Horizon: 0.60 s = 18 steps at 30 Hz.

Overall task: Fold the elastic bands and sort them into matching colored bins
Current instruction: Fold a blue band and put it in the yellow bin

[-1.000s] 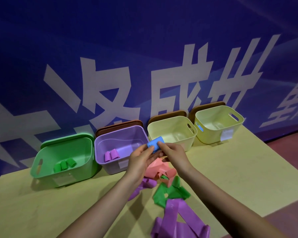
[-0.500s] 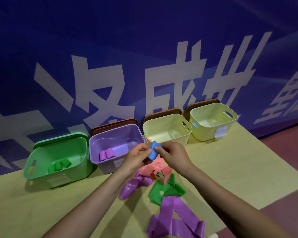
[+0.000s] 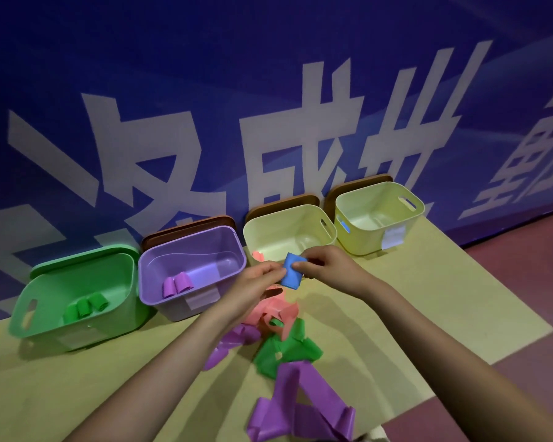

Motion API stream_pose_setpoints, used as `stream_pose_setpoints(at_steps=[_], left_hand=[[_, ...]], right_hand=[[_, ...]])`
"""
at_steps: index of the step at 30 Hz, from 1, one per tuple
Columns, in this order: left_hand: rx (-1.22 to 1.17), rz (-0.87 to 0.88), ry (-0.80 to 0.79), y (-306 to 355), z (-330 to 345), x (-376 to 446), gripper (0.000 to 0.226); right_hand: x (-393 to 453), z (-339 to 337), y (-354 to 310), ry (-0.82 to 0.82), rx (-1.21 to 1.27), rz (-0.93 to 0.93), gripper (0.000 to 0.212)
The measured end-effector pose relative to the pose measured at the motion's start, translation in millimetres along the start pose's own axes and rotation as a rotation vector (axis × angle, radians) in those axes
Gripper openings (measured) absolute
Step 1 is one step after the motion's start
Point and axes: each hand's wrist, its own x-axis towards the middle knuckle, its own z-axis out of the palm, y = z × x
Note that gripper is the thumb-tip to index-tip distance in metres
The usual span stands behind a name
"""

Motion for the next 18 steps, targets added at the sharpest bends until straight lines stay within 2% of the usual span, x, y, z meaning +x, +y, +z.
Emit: stream_pose_setpoints(at_steps=[3, 7, 9, 11, 13, 15, 18], left_hand=[[-0.057, 0.032, 0.030, 4, 21, 13, 0.012], [-0.226, 0.035, 0.130, 6, 61, 38, 0.016], [-0.257, 0.031, 0.151, 5, 79, 50, 0.022], [-0.250, 0.025, 0.164, 4, 96, 61, 0.027], [-0.233, 0.019, 0.204, 5, 110, 72, 0.024], [-0.198, 0.027, 0.253, 6, 121, 86, 0.018], [-0.191, 0.063, 0.222, 8, 138, 106, 0.020]], right_hand=[[1, -18, 10, 0.012, 0.184, 0.078, 0.029], [0, -34, 30, 0.167, 0.501, 0.158, 0.022], [0, -44, 43, 0.190, 0.502, 0.167, 0.009], [1, -55, 57, 0.205, 0.509, 0.186, 0.009], [4, -69, 69, 0.202, 0.519, 0.203, 0.006], [8, -85, 81, 0.179, 0.480, 0.191, 0.009], [14, -109, 94, 0.145, 0.418, 0.187, 0.025]])
